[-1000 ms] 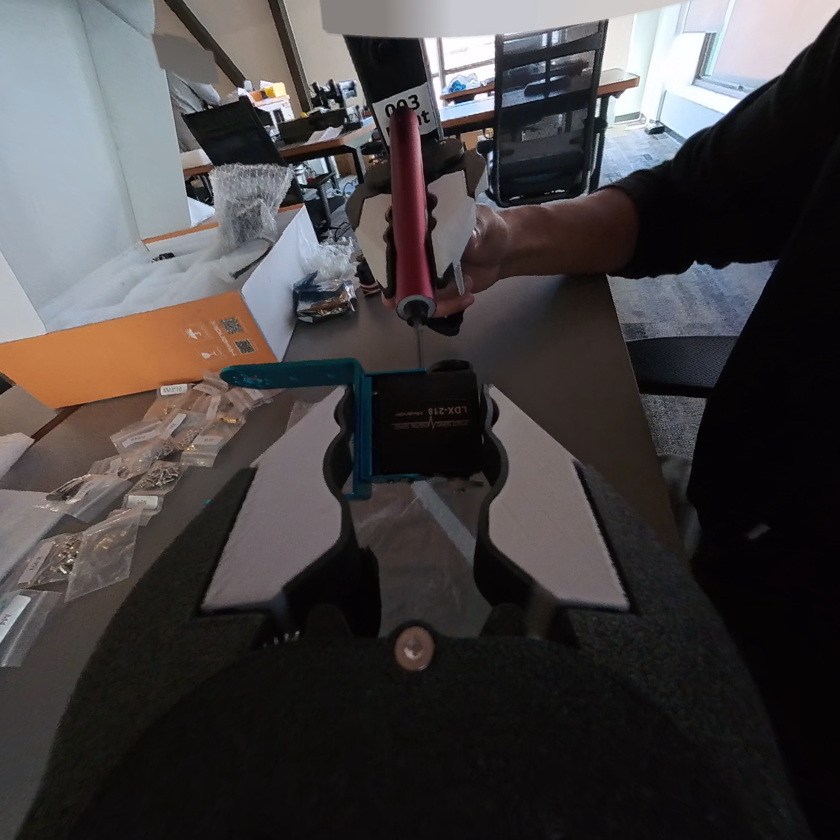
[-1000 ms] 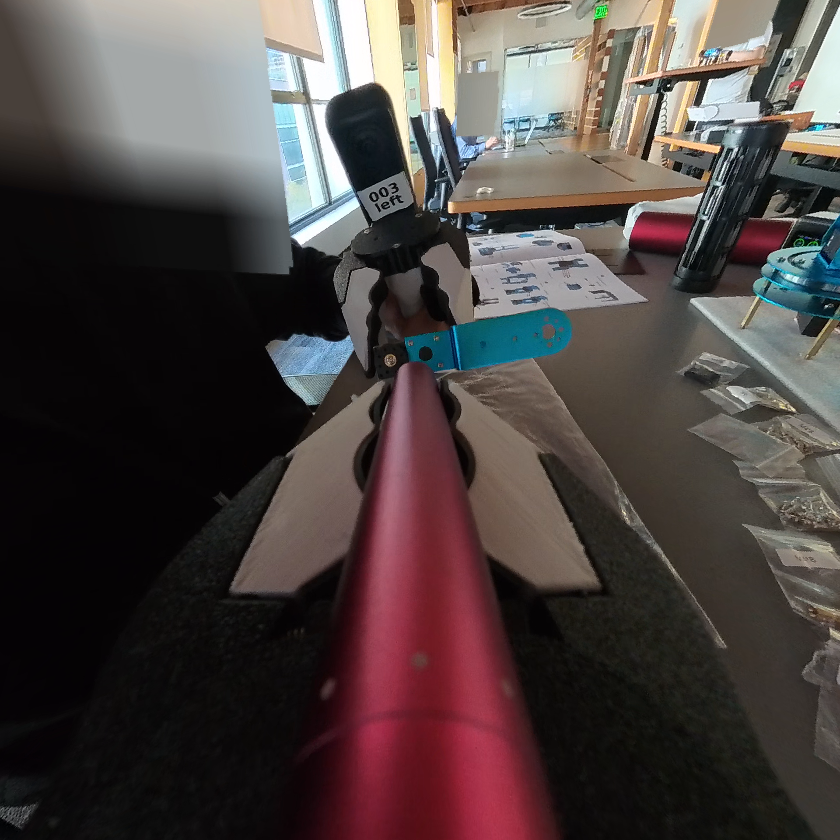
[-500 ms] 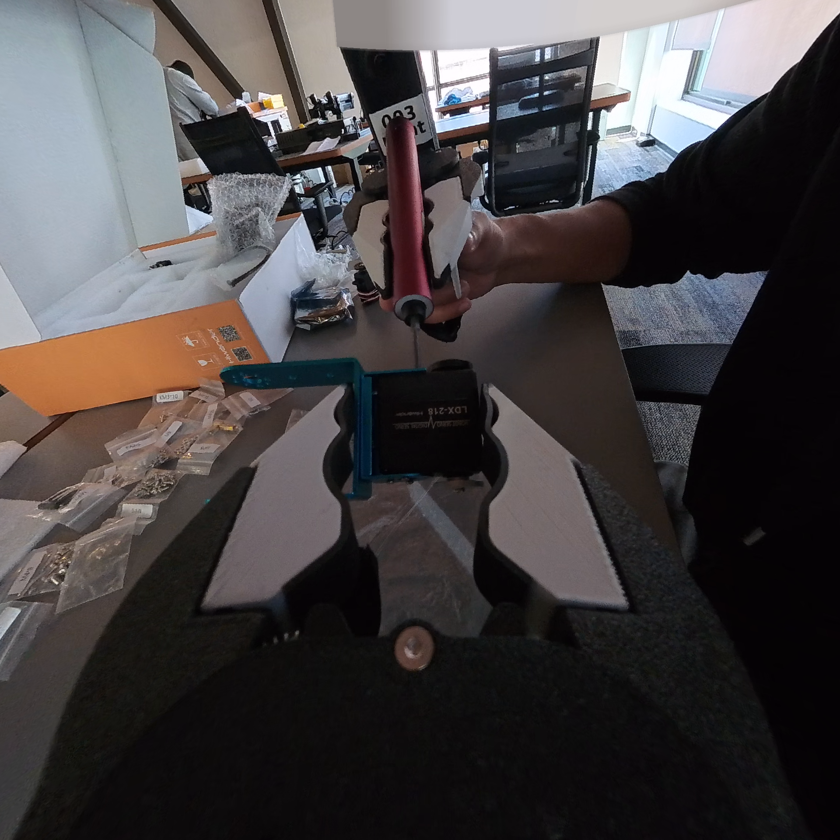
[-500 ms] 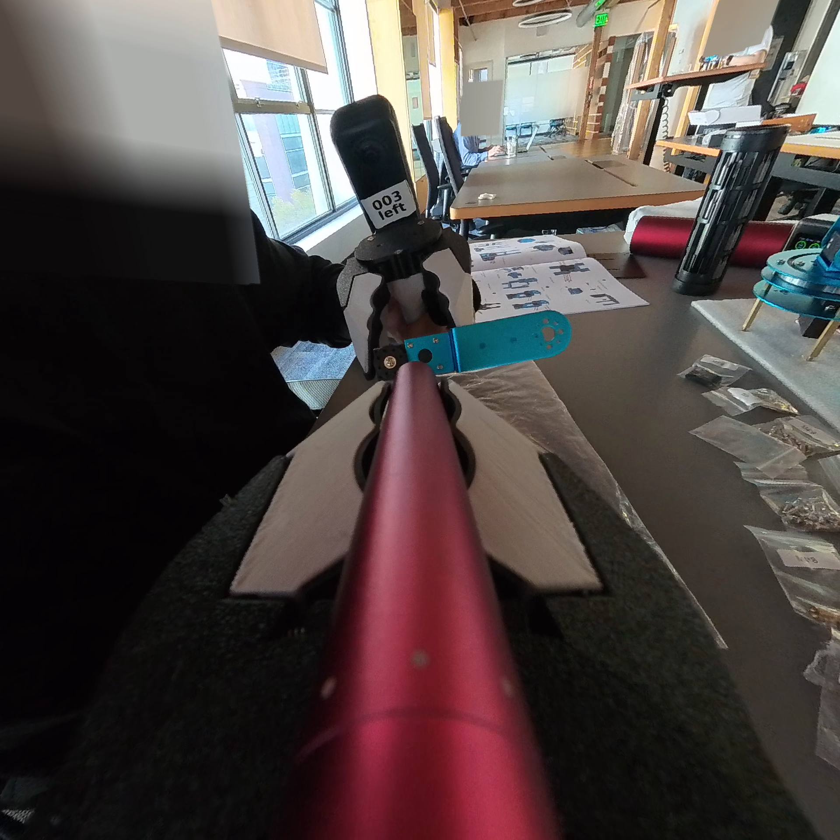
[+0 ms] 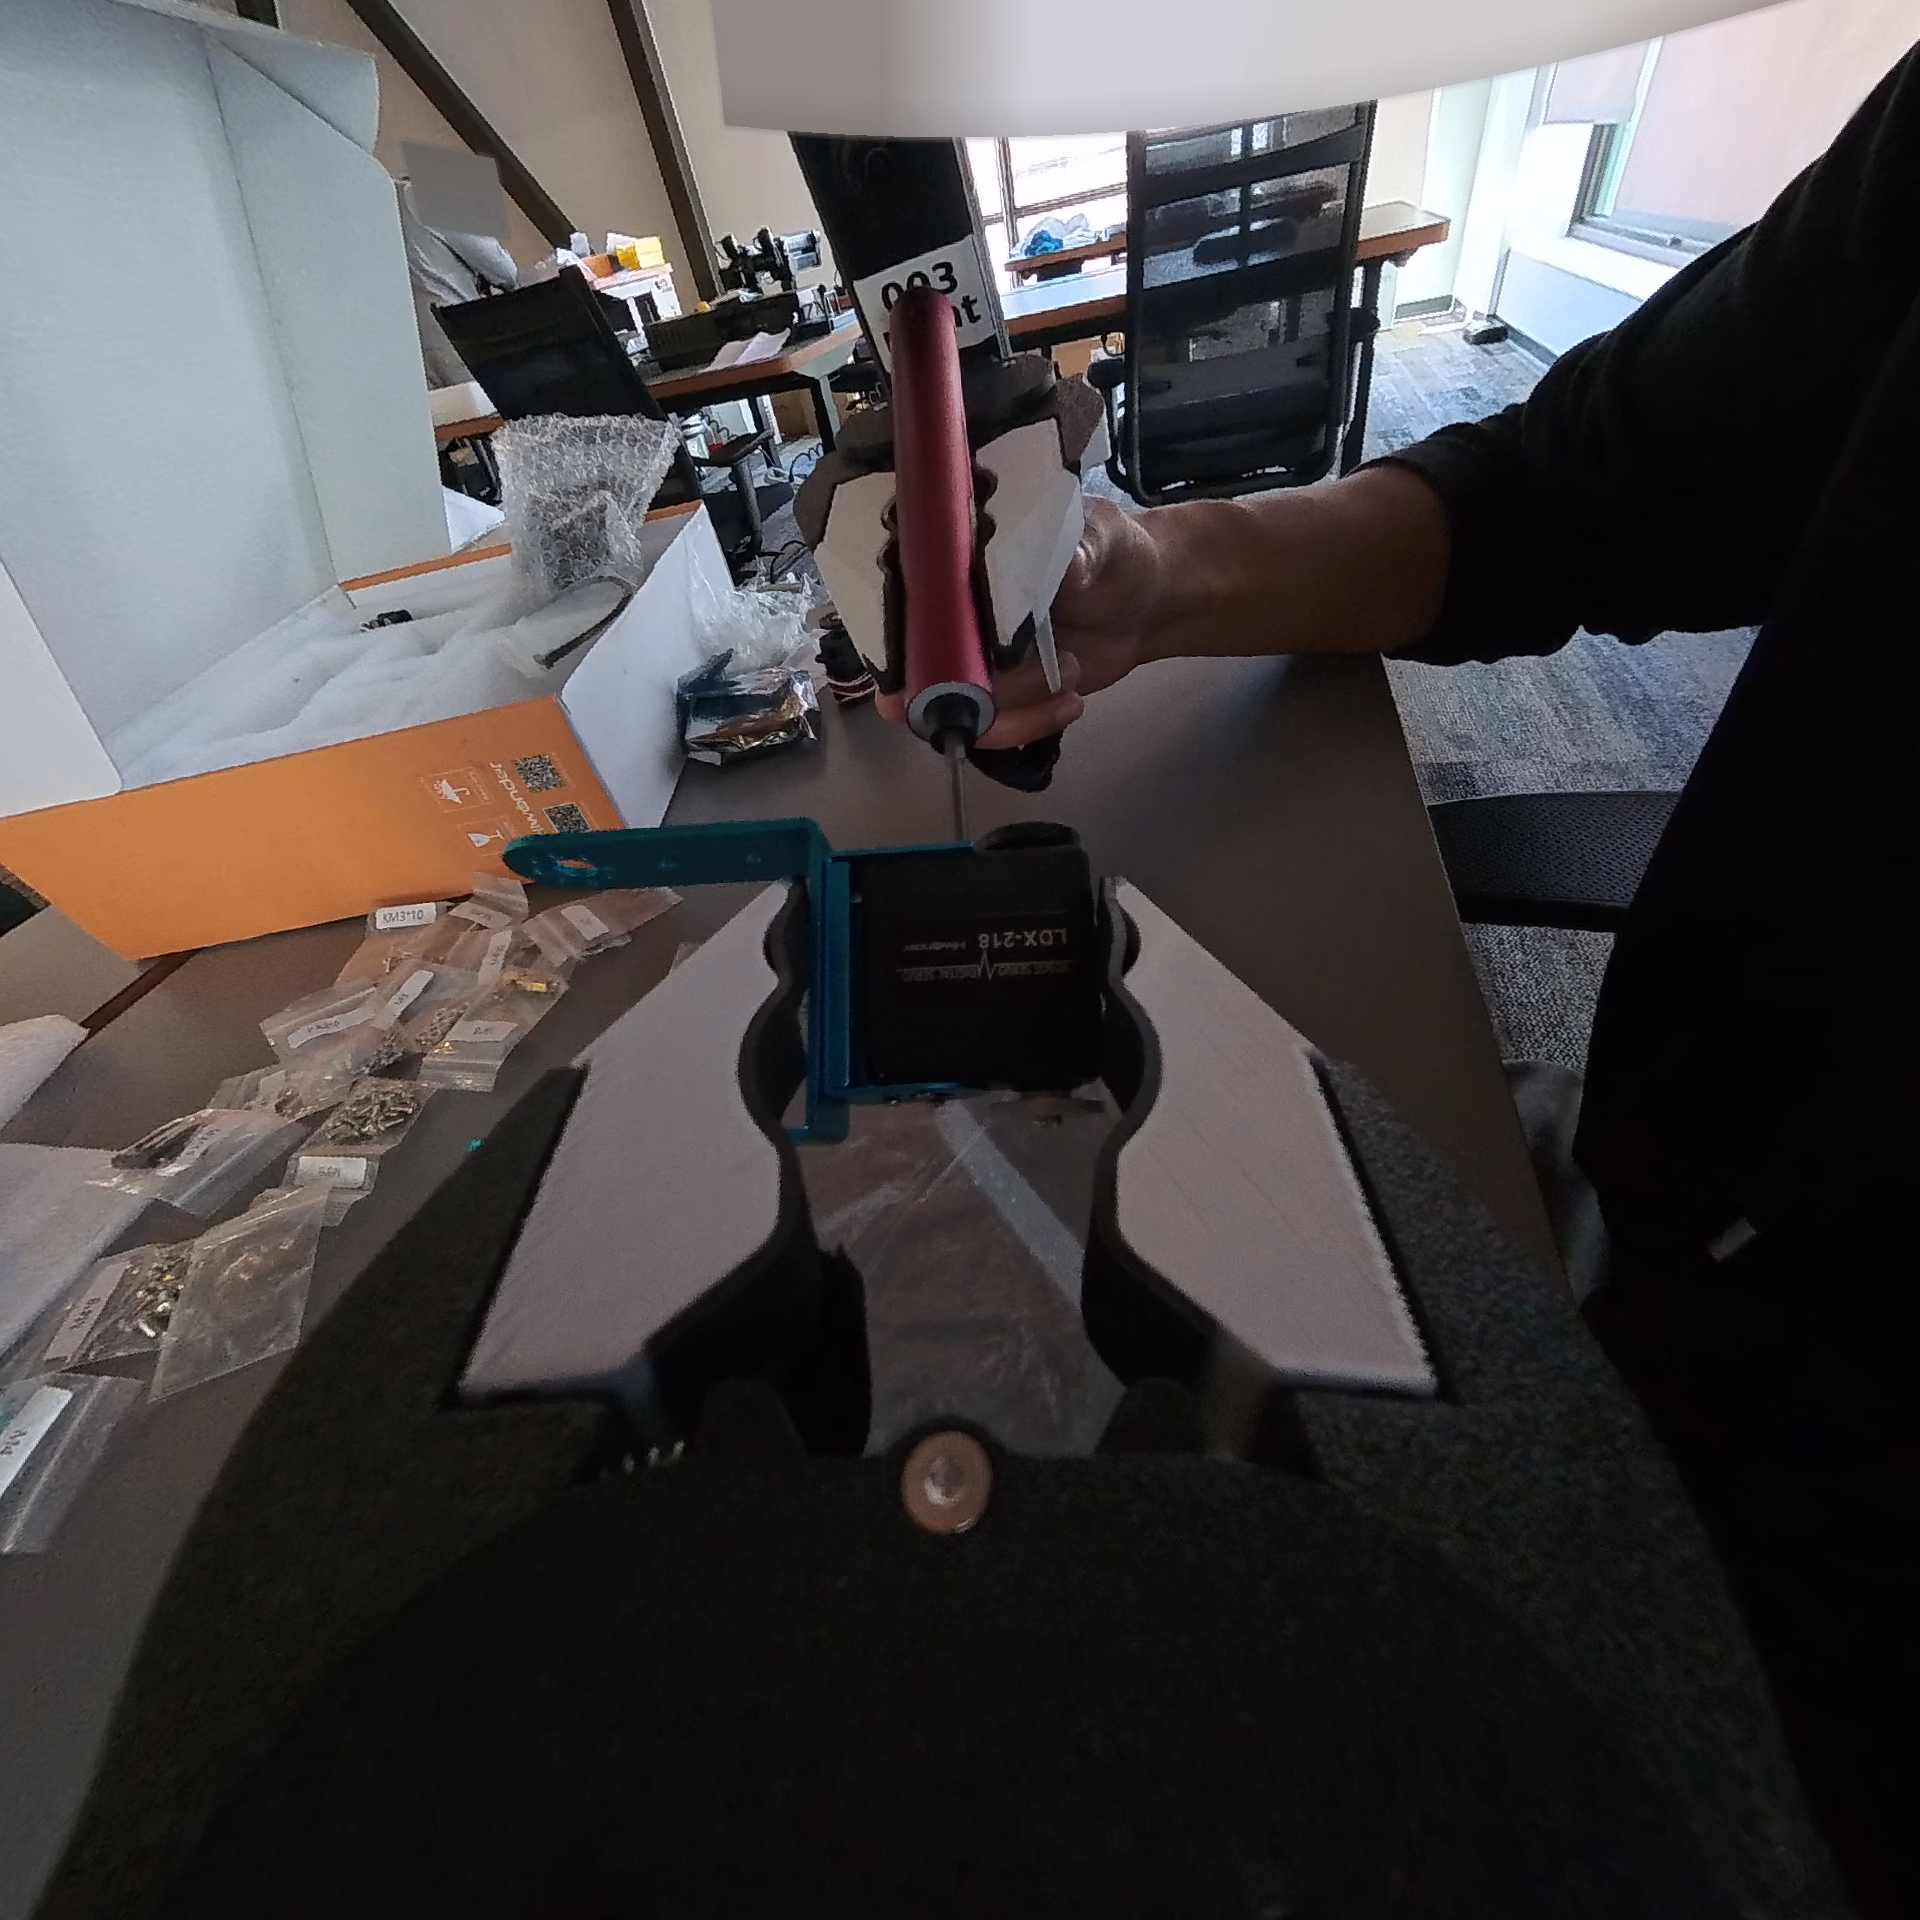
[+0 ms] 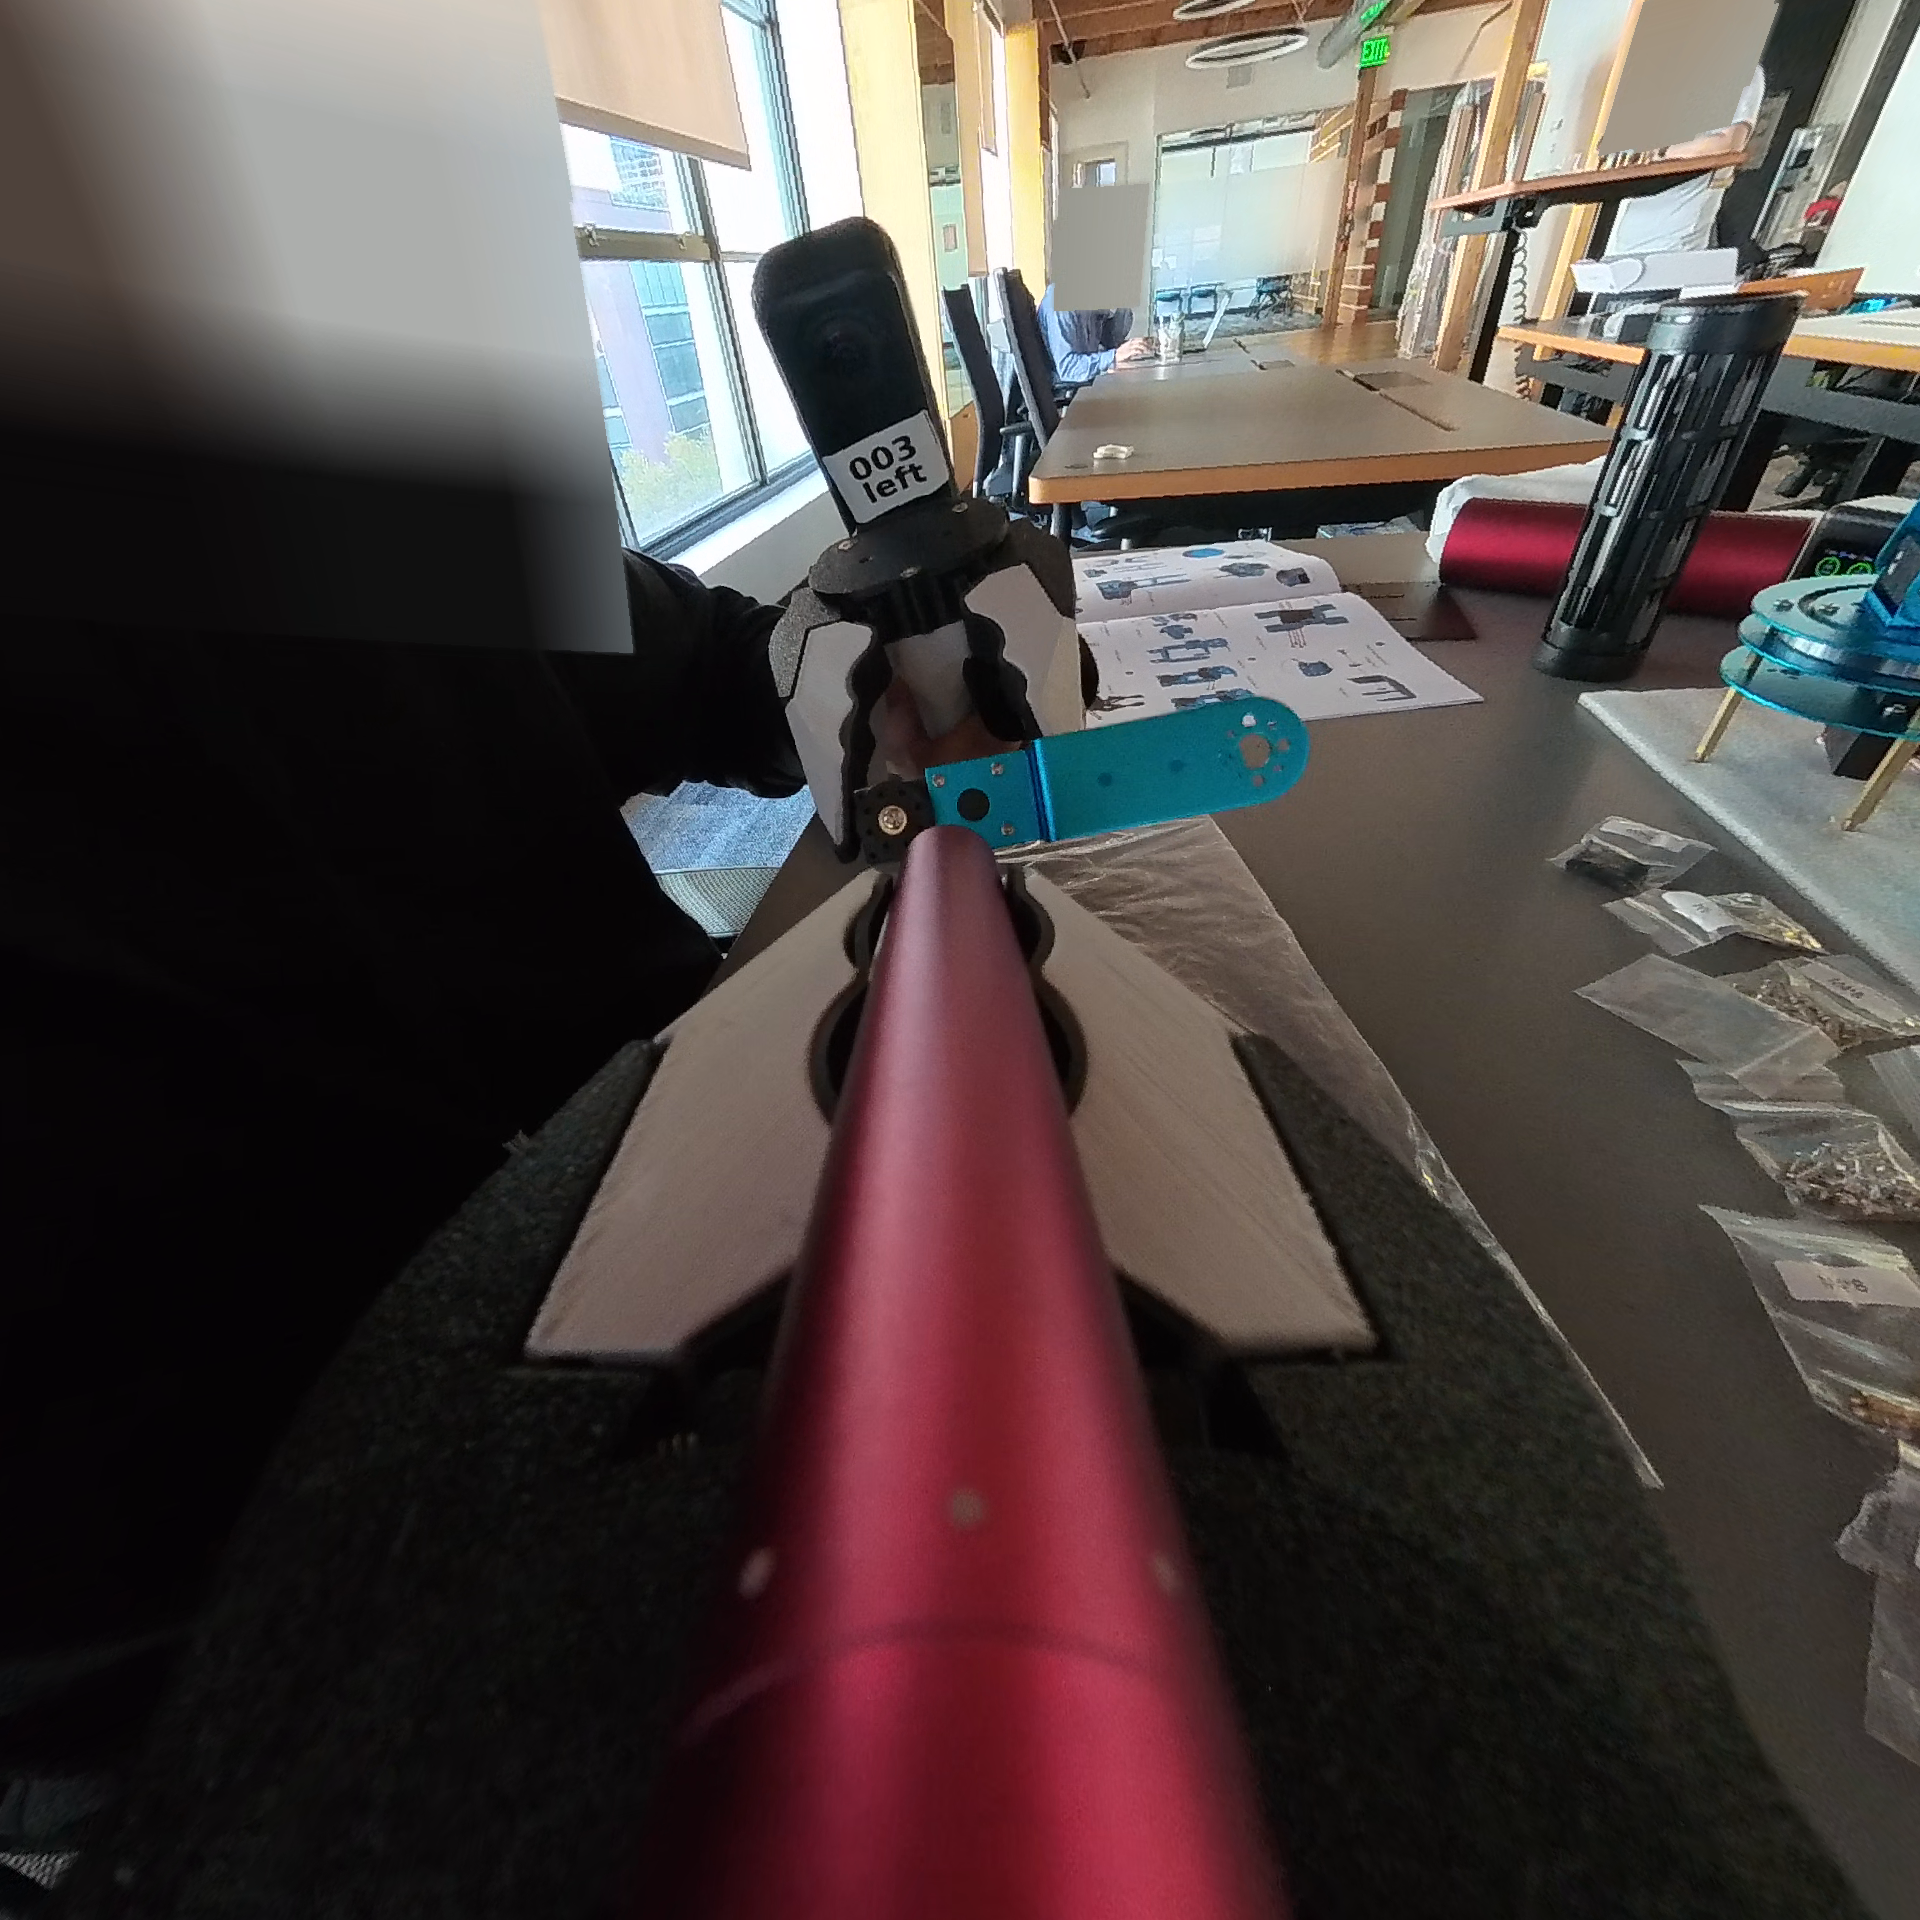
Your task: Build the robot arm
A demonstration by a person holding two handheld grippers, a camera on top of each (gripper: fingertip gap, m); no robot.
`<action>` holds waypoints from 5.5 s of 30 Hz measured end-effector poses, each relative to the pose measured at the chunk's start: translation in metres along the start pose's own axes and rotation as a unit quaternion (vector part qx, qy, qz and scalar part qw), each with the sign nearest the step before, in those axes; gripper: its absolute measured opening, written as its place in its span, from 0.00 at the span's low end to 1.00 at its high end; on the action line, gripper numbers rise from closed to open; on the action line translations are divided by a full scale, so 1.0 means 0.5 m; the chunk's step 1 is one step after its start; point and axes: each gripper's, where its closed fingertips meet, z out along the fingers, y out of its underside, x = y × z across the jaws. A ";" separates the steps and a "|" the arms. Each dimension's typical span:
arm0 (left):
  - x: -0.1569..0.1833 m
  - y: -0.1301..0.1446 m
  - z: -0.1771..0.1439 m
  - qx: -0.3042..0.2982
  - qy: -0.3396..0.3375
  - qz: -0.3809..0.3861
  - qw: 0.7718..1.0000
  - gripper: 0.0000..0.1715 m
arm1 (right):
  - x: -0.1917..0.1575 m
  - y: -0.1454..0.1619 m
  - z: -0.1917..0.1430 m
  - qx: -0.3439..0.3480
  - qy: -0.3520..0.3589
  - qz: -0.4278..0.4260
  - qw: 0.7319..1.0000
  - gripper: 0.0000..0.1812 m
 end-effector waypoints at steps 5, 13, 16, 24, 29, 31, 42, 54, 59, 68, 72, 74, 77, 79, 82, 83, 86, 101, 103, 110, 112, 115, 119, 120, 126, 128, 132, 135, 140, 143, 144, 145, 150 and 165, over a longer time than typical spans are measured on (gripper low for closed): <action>0.000 0.002 0.001 -0.002 0.000 0.000 1.000 0.31 | 0.000 0.002 0.000 -0.003 0.000 0.000 1.000 0.12; 0.001 0.005 0.001 -0.006 -0.002 0.005 1.000 0.31 | 0.001 0.004 0.001 -0.005 0.003 -0.001 1.000 0.12; 0.002 0.016 0.002 -0.019 -0.003 0.010 1.000 0.31 | 0.000 0.012 0.004 -0.022 0.011 -0.022 0.999 0.11; 0.006 0.026 0.004 -0.029 0.009 -0.009 1.000 0.31 | -0.004 0.021 0.007 -0.039 0.013 -0.042 0.998 0.12; 0.006 0.054 0.006 -0.053 0.019 -0.028 0.998 0.31 | 0.005 0.042 0.015 -0.063 0.019 -0.032 0.997 0.12; 0.008 0.070 0.003 -0.069 0.020 -0.026 0.997 0.31 | 0.009 0.056 0.026 -0.070 0.016 -0.029 0.997 0.12; -0.023 0.036 -0.095 0.011 -0.019 -0.092 0.995 0.31 | 0.023 -0.009 0.114 -0.044 -0.058 -0.053 0.996 0.11; -0.021 0.026 -0.142 0.042 -0.067 -0.129 0.988 0.31 | 0.032 -0.028 0.165 -0.074 -0.093 0.085 0.989 0.12; -0.003 0.077 -0.055 -0.071 -0.017 -0.110 0.991 0.31 | 0.027 0.044 0.093 -0.092 -0.028 0.144 0.985 0.12; 0.001 0.155 0.073 -0.206 0.060 -0.060 0.975 0.31 | 0.051 0.136 -0.006 -0.120 0.025 0.141 0.982 0.11; 0.003 0.181 0.081 -0.236 0.054 -0.042 0.969 0.31 | 0.058 0.156 -0.001 -0.154 0.007 0.131 0.979 0.12; 0.008 0.188 0.081 -0.247 0.053 -0.024 0.967 0.31 | 0.055 0.165 0.002 -0.166 0.001 0.130 0.978 0.11; 0.014 0.196 0.081 -0.259 0.050 -0.006 0.965 0.31 | 0.051 0.174 0.004 -0.176 0.002 0.124 0.977 0.12; 0.014 0.203 0.082 -0.267 0.045 0.007 0.963 0.31 | 0.051 0.179 0.005 -0.184 0.009 0.117 0.976 0.12; 0.015 0.205 0.082 -0.273 0.045 -0.002 0.961 0.31 | 0.053 0.178 0.006 -0.179 0.010 0.123 0.976 0.12; 0.015 0.206 0.081 -0.278 0.048 -0.007 0.959 0.32 | 0.053 0.179 0.007 -0.178 0.010 0.127 0.976 0.12; 0.017 0.212 0.073 -0.321 0.056 -0.001 0.945 0.32 | 0.052 0.183 0.009 -0.182 0.010 0.123 0.976 0.12; 0.021 0.215 0.066 -0.376 0.080 0.018 0.923 0.31 | 0.049 0.180 -0.005 -0.178 0.015 0.125 0.976 0.11; 0.021 0.215 0.064 -0.381 0.078 0.016 0.921 0.31 | 0.048 0.175 -0.008 -0.172 0.015 0.132 0.976 0.12; -0.005 0.144 0.074 -0.320 0.030 -0.002 0.947 0.34 | 0.058 0.115 -0.023 -0.082 0.009 0.176 0.981 0.12; -0.035 0.086 0.097 -0.254 -0.023 0.029 0.966 0.34 | 0.059 0.098 -0.021 -0.051 0.004 0.202 0.978 0.12; -0.047 0.046 0.137 -0.196 -0.089 0.153 0.964 0.32 | 0.060 0.081 -0.011 -0.020 0.001 0.226 0.974 0.12; -0.056 0.038 0.164 -0.167 -0.168 0.305 0.923 0.13 | 0.058 0.074 -0.006 -0.003 0.001 0.231 0.973 0.12; -0.055 0.036 0.165 -0.162 -0.178 0.323 0.915 0.13 | 0.057 0.074 -0.008 -0.004 -0.001 0.225 0.974 0.12; -0.048 0.035 0.162 -0.141 -0.145 0.254 0.946 0.13 | 0.049 0.078 -0.008 -0.018 0.001 0.175 0.984 0.12; -0.048 0.032 0.162 -0.136 -0.148 0.253 0.946 0.13 | 0.049 0.077 -0.008 -0.017 0.000 0.166 0.986 0.12; -0.045 0.029 0.161 -0.136 -0.170 0.309 0.926 0.12 | 0.044 0.077 -0.007 -0.021 -0.005 0.169 0.985 0.12; -0.046 0.027 0.160 -0.134 -0.190 0.335 0.913 0.12 | 0.042 0.074 -0.006 -0.012 -0.011 0.180 0.983 0.12; -0.053 0.024 0.158 -0.135 -0.223 0.381 0.887 0.12 | 0.046 0.070 -0.005 -0.001 -0.010 0.199 0.980 0.12; -0.054 0.019 0.158 -0.133 -0.242 0.410 0.869 0.12 | 0.045 0.067 -0.005 0.002 -0.007 0.193 0.981 0.12; -0.056 0.018 0.157 -0.133 -0.250 0.422 0.862 0.12 | 0.046 0.066 -0.005 0.003 -0.005 0.196 0.981 0.12; -0.056 0.016 0.156 -0.128 -0.256 0.434 0.854 0.12 | 0.044 0.064 -0.005 0.007 -0.011 0.205 0.979 0.12; -0.056 0.007 0.153 -0.118 -0.269 0.444 0.846 0.11 | 0.040 0.056 -0.003 0.019 -0.015 0.194 0.981 0.13; -0.049 -0.006 0.151 -0.106 -0.279 0.460 0.836 0.11 | 0.035 0.045 -0.006 0.032 -0.023 0.184 0.982 0.13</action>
